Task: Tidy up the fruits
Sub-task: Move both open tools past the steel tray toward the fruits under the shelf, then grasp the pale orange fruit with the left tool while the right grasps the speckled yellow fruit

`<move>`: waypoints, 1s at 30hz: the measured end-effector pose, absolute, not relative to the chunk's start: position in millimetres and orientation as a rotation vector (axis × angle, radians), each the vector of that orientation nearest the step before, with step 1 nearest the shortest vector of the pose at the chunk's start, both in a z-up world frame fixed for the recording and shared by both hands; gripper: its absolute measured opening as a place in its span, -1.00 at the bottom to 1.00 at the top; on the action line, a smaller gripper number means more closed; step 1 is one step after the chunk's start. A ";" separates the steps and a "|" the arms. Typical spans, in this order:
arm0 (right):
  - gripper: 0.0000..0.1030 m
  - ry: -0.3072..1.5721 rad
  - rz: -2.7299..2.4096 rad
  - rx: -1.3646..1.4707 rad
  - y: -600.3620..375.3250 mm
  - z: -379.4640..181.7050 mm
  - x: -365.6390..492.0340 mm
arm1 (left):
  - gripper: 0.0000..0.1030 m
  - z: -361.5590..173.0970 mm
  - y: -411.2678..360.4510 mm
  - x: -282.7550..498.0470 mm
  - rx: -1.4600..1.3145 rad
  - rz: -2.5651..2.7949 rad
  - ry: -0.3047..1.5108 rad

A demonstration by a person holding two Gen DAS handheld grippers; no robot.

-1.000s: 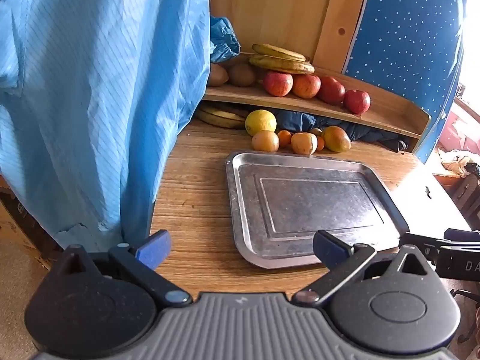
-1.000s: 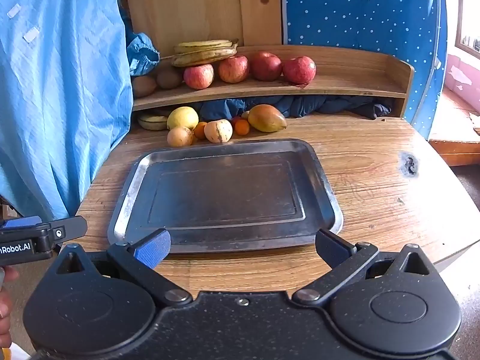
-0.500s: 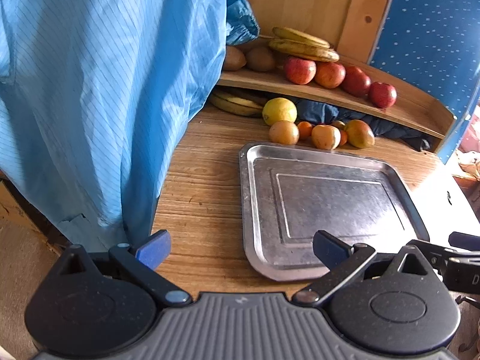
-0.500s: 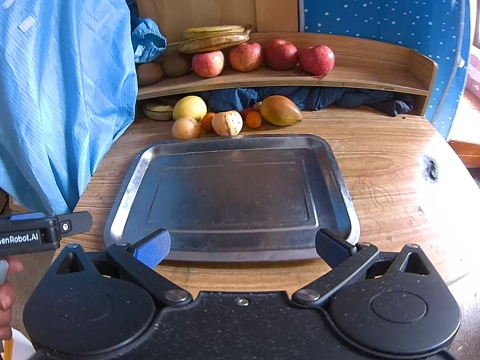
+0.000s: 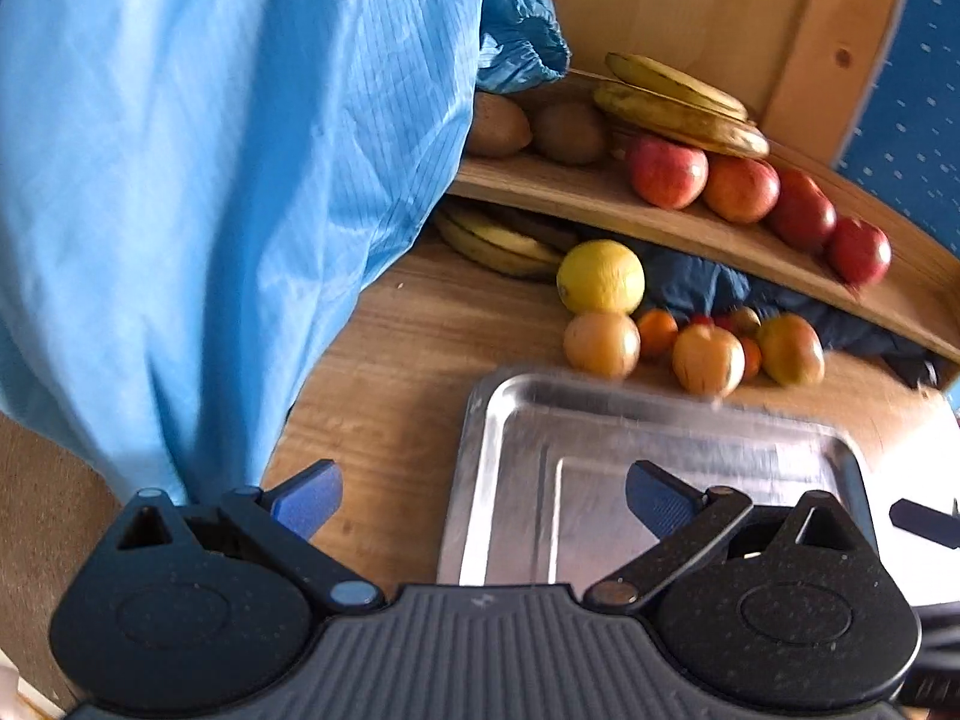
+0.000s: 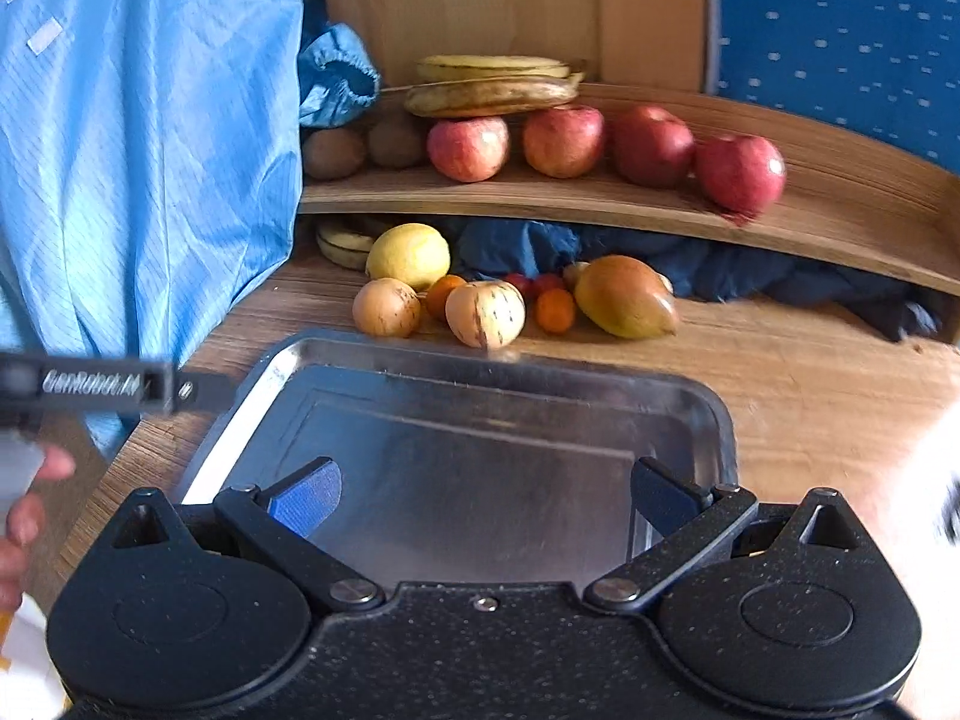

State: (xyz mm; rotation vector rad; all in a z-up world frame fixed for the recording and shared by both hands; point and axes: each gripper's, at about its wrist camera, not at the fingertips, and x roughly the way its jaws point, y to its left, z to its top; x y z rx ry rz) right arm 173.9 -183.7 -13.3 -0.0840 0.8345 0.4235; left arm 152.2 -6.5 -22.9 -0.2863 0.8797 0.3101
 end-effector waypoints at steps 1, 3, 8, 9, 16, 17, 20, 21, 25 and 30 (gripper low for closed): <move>0.99 0.837 0.442 -0.088 -184.8 -14.6 181.3 | 0.99 -23.4 -7.8 158.9 -0.289 0.322 0.885; 0.99 0.841 0.467 -0.083 -187.4 -16.6 191.6 | 0.99 -24.7 -10.2 170.9 -0.290 0.337 0.898; 0.99 0.817 0.525 -0.117 -189.8 -18.6 218.4 | 0.99 -28.7 -14.9 202.5 -0.302 0.353 0.925; 0.99 0.807 0.539 -0.132 -188.8 -19.4 224.0 | 0.99 -30.0 -15.1 209.2 -0.303 0.357 0.934; 0.99 0.769 0.620 -0.214 -180.9 -30.8 256.4 | 0.99 -45.1 -15.6 254.1 -0.310 0.375 0.992; 0.99 0.774 0.633 -0.216 -179.9 -33.1 261.2 | 0.99 -47.5 -15.4 259.6 -0.316 0.370 1.000; 0.95 0.794 0.658 -0.217 -177.4 -38.4 272.3 | 0.99 -54.0 -14.9 273.1 -0.328 0.360 1.019; 0.92 0.797 0.667 -0.219 -176.4 -39.2 274.9 | 0.99 -55.8 -15.3 276.9 -0.328 0.359 1.024; 0.79 0.797 0.696 -0.236 -170.5 -42.1 284.5 | 0.93 -59.8 -16.5 287.6 -0.326 0.341 1.040; 0.62 0.781 0.704 -0.254 -162.6 -44.6 293.6 | 0.78 -63.1 -20.1 297.2 -0.333 0.315 1.062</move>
